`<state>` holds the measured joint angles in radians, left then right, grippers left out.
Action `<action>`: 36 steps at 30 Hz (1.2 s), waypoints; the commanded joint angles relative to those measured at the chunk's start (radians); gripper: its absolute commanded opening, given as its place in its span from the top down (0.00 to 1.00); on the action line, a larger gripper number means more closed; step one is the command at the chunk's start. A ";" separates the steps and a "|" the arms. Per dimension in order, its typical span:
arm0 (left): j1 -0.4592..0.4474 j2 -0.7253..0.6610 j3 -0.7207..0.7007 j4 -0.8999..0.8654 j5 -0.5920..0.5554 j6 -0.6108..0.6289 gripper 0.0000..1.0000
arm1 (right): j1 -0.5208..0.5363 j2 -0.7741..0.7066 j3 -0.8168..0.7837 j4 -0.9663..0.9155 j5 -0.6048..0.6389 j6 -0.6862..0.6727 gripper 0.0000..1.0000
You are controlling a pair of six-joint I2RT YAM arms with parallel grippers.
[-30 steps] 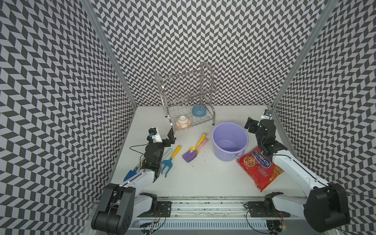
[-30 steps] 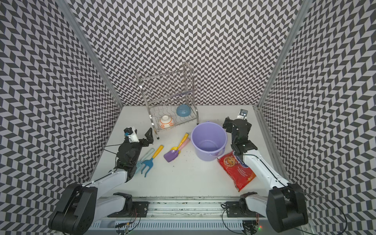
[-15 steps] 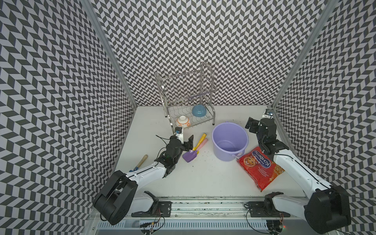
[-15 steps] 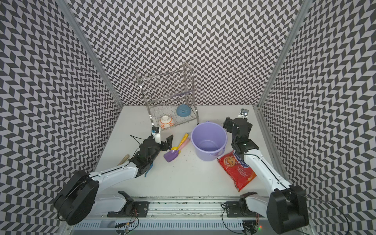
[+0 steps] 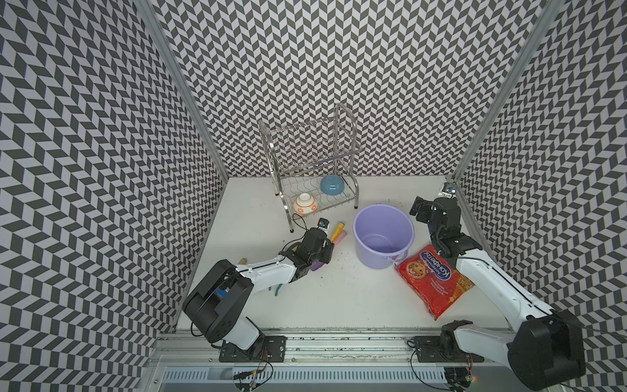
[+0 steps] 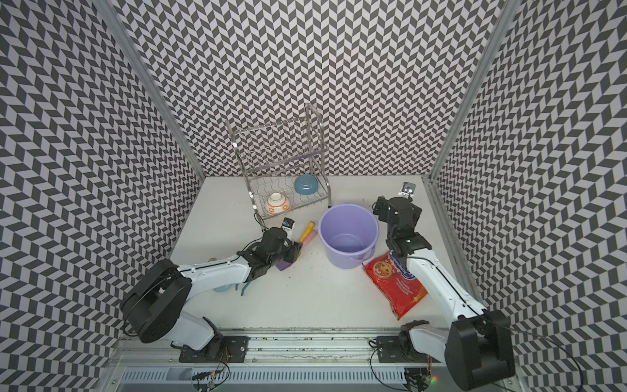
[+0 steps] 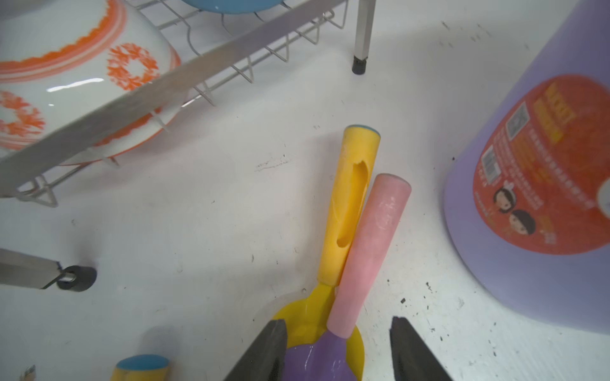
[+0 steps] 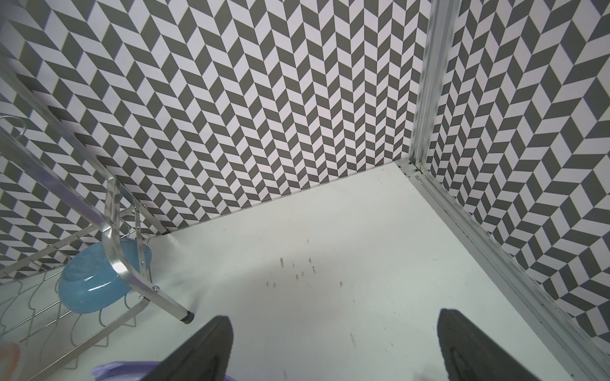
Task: Organize the gardening tools
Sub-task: Pick up the gardening tool from the center of the board.
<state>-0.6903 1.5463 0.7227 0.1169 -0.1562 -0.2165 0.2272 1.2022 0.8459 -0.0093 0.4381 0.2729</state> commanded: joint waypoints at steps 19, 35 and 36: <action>-0.044 0.181 0.130 -0.044 0.007 0.045 0.63 | 0.005 0.001 0.015 0.015 0.031 0.012 0.00; -0.050 0.223 0.150 -0.049 -0.051 0.053 0.66 | 0.005 -0.004 0.013 0.010 0.022 0.010 0.00; -0.051 0.214 0.147 -0.050 -0.050 0.055 0.66 | 0.005 -0.002 0.013 0.012 0.022 0.011 0.00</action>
<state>-0.7326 1.7870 0.8783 0.0814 -0.1928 -0.1734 0.2272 1.2030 0.8459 -0.0227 0.4538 0.2775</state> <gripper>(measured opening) 0.338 0.997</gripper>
